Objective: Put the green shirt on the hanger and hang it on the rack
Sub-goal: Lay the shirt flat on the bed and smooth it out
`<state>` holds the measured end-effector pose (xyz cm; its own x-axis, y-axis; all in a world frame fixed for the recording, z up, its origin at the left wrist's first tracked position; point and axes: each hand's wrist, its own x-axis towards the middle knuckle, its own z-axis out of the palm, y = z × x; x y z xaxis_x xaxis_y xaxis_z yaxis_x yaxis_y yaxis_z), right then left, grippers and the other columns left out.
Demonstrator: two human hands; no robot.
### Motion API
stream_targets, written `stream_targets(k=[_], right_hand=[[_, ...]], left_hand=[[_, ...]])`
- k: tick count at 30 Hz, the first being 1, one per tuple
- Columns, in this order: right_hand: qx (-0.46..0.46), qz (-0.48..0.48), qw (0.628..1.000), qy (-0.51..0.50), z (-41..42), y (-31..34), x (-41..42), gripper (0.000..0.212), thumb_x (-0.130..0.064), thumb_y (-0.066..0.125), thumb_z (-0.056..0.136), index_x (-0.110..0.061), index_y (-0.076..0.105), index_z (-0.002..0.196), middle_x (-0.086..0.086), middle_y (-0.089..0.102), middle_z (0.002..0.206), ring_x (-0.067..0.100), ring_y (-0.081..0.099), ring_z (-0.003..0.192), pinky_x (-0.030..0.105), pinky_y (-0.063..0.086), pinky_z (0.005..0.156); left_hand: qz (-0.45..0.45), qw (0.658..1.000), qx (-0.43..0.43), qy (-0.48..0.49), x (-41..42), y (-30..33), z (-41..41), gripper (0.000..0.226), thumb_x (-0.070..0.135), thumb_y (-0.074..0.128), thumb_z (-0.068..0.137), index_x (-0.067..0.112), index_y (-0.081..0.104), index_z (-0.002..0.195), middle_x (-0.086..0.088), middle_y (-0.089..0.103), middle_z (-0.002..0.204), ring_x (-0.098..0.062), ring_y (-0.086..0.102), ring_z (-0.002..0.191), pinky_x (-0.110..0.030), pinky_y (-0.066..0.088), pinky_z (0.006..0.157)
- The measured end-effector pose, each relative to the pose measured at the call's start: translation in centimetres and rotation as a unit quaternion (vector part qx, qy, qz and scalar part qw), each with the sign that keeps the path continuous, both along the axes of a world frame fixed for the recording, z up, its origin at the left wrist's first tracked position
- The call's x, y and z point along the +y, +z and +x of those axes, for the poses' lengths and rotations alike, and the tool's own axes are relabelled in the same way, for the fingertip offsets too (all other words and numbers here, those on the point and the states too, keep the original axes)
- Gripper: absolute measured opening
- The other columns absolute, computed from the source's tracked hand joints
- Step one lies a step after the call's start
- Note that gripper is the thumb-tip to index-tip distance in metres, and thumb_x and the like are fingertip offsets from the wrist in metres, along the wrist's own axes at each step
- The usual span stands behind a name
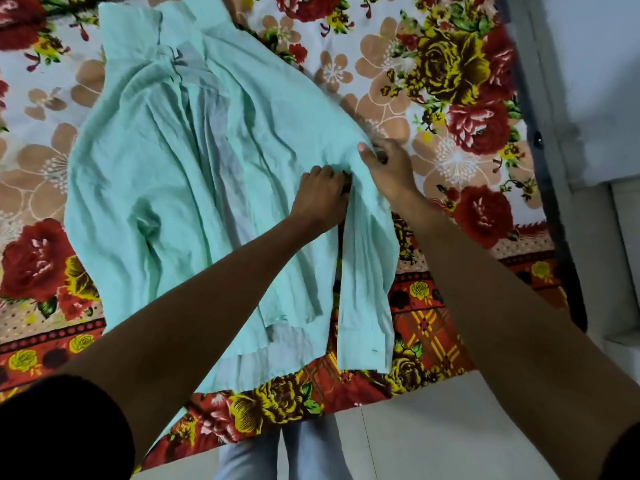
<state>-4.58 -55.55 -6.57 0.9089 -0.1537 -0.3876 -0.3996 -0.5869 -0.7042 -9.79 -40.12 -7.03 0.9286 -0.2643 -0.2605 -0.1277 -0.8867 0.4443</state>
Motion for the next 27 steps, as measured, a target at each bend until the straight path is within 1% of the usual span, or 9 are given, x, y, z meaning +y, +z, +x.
stream_targets(k=[4, 8, 10, 13, 16, 19, 23, 25, 27], right_hand=[[0.144, -0.048, 0.987, 0.051, -3.4, -1.1, -2.9, 0.053, -0.058, 0.048, 0.099, -0.017, 0.061, 0.13, 0.006, 0.068, 0.125, 0.025, 0.063, 0.112, 0.031, 0.044, 0.085], [0.231, -0.044, 0.961, 0.149, -5.7, -0.9, -5.1, 0.046, -0.052, 0.072, 0.089, -0.018, 0.074, 0.121, -0.002, 0.07, 0.111, 0.019, 0.067, 0.1, 0.035, 0.055, 0.088], [0.19, -0.003, 0.971, 0.143, -6.2, -1.0, -6.0, 0.038, -0.04, 0.077, 0.089, -0.016, 0.075, 0.118, -0.001, 0.073, 0.112, 0.019, 0.07, 0.1, 0.04, 0.058, 0.093], [0.104, 0.106, 0.989, 0.018, -7.3, -1.0, -7.0, 0.016, -0.039, 0.068, 0.096, -0.025, 0.072, 0.101, -0.009, 0.074, 0.095, 0.009, 0.071, 0.088, 0.034, 0.058, 0.08], [0.148, 0.133, 0.98, 0.027, -9.4, -0.9, -7.7, 0.037, -0.05, 0.072, 0.089, -0.024, 0.072, 0.116, -0.009, 0.076, 0.109, 0.011, 0.072, 0.101, 0.036, 0.058, 0.093], [0.266, 0.093, 0.954, 0.105, -11.5, -1.2, -9.5, 0.042, -0.046, 0.078, 0.086, -0.017, 0.073, 0.116, 0.002, 0.076, 0.114, 0.021, 0.073, 0.103, 0.046, 0.058, 0.098], [0.255, 0.162, 0.951, 0.068, -13.4, -0.4, -11.3, 0.034, -0.033, 0.079, 0.088, -0.018, 0.072, 0.117, 0.002, 0.077, 0.114, 0.021, 0.074, 0.104, 0.045, 0.059, 0.097], [0.234, 0.205, 0.95, 0.036, -14.7, 0.5, -11.5, 0.027, -0.029, 0.074, 0.093, -0.022, 0.069, 0.119, 0.0, 0.076, 0.114, 0.018, 0.075, 0.103, 0.036, 0.062, 0.087], [0.27, 0.178, 0.944, 0.061, -16.0, 0.9, -11.8, 0.038, -0.03, 0.077, 0.09, -0.016, 0.067, 0.123, 0.003, 0.075, 0.117, 0.02, 0.074, 0.105, 0.034, 0.063, 0.083]], left_hand=[[-0.058, 0.992, 0.095, 0.065, -2.8, 0.9, -2.4, 0.037, 0.03, 0.055, 0.099, 0.002, 0.057, 0.122, -0.022, 0.068, 0.116, -0.043, 0.065, 0.106, -0.045, 0.051, 0.084], [-0.101, 0.969, 0.166, 0.153, -4.6, 0.0, -3.9, 0.073, 0.032, 0.07, 0.091, -0.001, 0.033, 0.145, -0.02, 0.064, 0.128, -0.042, 0.063, 0.115, -0.046, 0.052, 0.092], [-0.145, 0.951, 0.182, 0.205, -5.1, -0.8, -4.1, 0.081, 0.03, 0.078, 0.083, 0.001, 0.033, 0.145, -0.017, 0.06, 0.132, -0.039, 0.061, 0.119, -0.045, 0.052, 0.098], [-0.183, 0.915, 0.248, 0.261, -5.3, -2.1, -4.6, 0.077, 0.029, 0.087, 0.073, 0.003, 0.045, 0.132, -0.01, 0.063, 0.118, -0.027, 0.065, 0.102, -0.038, 0.056, 0.087], [-0.238, 0.865, 0.34, 0.282, -5.3, -2.2, -6.3, 0.042, 0.033, 0.09, 0.074, 0.007, 0.066, 0.098, -0.007, 0.07, 0.086, -0.019, 0.068, 0.069, -0.03, 0.057, 0.066], [-0.219, 0.893, 0.33, 0.214, -5.1, -2.3, -8.4, 0.028, 0.03, 0.083, 0.082, 0.015, 0.062, 0.071, 0.001, 0.059, 0.07, -0.013, 0.054, 0.064, -0.026, 0.044, 0.063], [-0.283, 0.875, 0.316, 0.234, -5.9, -1.7, -9.9, 0.022, 0.031, 0.066, 0.095, 0.017, 0.052, 0.085, -0.003, 0.057, 0.084, -0.018, 0.054, 0.079, -0.031, 0.044, 0.068], [-0.323, 0.849, 0.354, 0.222, -6.4, -1.6, -11.0, 0.041, 0.047, 0.072, 0.089, 0.01, 0.061, 0.101, -0.009, 0.068, 0.098, -0.023, 0.067, 0.089, -0.038, 0.055, 0.077], [-0.304, 0.854, 0.388, 0.168, -6.4, -1.6, -12.3, 0.059, 0.053, 0.084, 0.077, 0.013, 0.069, 0.118, -0.005, 0.076, 0.11, -0.021, 0.074, 0.098, -0.04, 0.062, 0.085]])
